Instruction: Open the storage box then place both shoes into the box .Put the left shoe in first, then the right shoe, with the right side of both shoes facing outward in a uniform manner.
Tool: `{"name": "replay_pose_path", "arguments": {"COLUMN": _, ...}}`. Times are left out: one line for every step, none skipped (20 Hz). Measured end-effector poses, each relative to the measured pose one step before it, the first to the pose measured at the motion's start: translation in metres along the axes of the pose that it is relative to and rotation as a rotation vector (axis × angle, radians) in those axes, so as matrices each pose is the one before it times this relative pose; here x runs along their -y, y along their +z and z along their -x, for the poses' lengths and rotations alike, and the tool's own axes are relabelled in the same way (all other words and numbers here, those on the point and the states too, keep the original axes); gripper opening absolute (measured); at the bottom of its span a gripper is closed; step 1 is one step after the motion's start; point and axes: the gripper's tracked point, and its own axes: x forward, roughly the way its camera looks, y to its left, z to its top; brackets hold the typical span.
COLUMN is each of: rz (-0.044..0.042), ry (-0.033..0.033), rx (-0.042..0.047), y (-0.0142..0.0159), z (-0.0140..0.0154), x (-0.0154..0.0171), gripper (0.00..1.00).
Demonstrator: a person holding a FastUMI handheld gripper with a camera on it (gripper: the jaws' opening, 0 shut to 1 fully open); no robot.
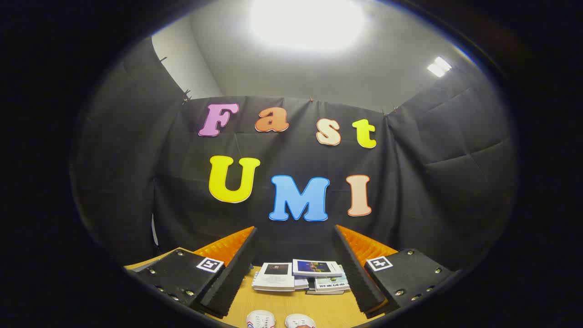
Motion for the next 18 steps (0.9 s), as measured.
{"name": "replay_pose_path", "arguments": {"rz": -0.00347, "ry": 0.00135, "rx": -0.00302, "y": -0.00029, "z": 0.00012, "x": -0.00036, "gripper": 0.98}}
{"name": "replay_pose_path", "arguments": {"rz": -0.0003, "ry": -0.00031, "rx": -0.0005, "y": -0.00019, "z": 0.00004, "x": 0.00011, "gripper": 0.98}}
{"name": "replay_pose_path", "arguments": {"rz": 0.00195, "ry": -0.00305, "rx": 0.00259, "y": -0.00033, "z": -0.00025, "x": 0.00082, "gripper": 0.98}}
{"name": "replay_pose_path", "arguments": {"rz": 0.0018, "ry": -0.00452, "rx": 0.00115, "y": 0.00003, "z": -0.00013, "x": 0.00146, "gripper": 0.98}}
{"name": "replay_pose_path", "arguments": {"rz": -0.00206, "ry": -0.00326, "rx": -0.00078, "y": -0.0015, "z": 0.00051, "x": 0.00057, "gripper": 0.98}}
{"name": "replay_pose_path", "arguments": {"rz": -0.00469, "ry": -0.00034, "rx": -0.00326, "y": -0.00073, "z": 0.00083, "x": -0.00024, "gripper": 0.98}}
{"name": "replay_pose_path", "arguments": {"rz": -0.00509, "ry": 0.00094, "rx": -0.00521, "y": -0.00257, "z": -0.00062, "x": -0.00118, "gripper": 0.98}}
{"name": "replay_pose_path", "arguments": {"rz": -0.00303, "ry": -0.00005, "rx": -0.00428, "y": -0.00107, "z": -0.00031, "x": 0.00011, "gripper": 0.98}}
{"name": "replay_pose_path", "arguments": {"rz": -0.00158, "ry": -0.00139, "rx": -0.00333, "y": -0.00127, "z": -0.00138, "x": 0.00082, "gripper": 0.98}}
{"name": "replay_pose_path", "arguments": {"rz": -0.00101, "ry": -0.00065, "rx": -0.00163, "y": -0.00122, "z": 0.00056, "x": 0.00116, "gripper": 0.98}}
{"name": "replay_pose_path", "arguments": {"rz": -0.00105, "ry": -0.00143, "rx": -0.00192, "y": -0.00116, "z": 0.00022, "x": 0.00045, "gripper": 0.98}}
{"name": "replay_pose_path", "arguments": {"rz": -0.00168, "ry": -0.00073, "rx": -0.00298, "y": 0.00014, "z": -0.00059, "x": -0.00027, "gripper": 0.98}}
{"name": "replay_pose_path", "arguments": {"rz": -0.00341, "ry": 0.00044, "rx": -0.00337, "y": -0.00265, "z": 0.00114, "x": 0.00091, "gripper": 0.98}}
{"name": "replay_pose_path", "arguments": {"rz": -0.0033, "ry": 0.00074, "rx": -0.00172, "y": -0.00015, "z": -0.00056, "x": 0.00047, "gripper": 0.98}}
{"name": "replay_pose_path", "arguments": {"rz": -0.00059, "ry": 0.00043, "rx": -0.00029, "y": -0.00014, "z": 0.00046, "x": 0.00128, "gripper": 0.98}}
{"name": "replay_pose_path", "arguments": {"rz": 0.0018, "ry": -0.00115, "rx": 0.00126, "y": 0.00031, "z": 0.00027, "x": 0.0003, "gripper": 0.98}}
{"name": "replay_pose_path", "arguments": {"rz": 0.0029, "ry": -0.00102, "rx": 0.00129, "y": -0.00116, "z": 0.00047, "x": 0.00034, "gripper": 0.98}}
{"name": "replay_pose_path", "arguments": {"rz": -0.0004, "ry": 0.00083, "rx": -0.00034, "y": -0.00121, "z": 0.0001, "x": 0.00028, "gripper": 0.98}}
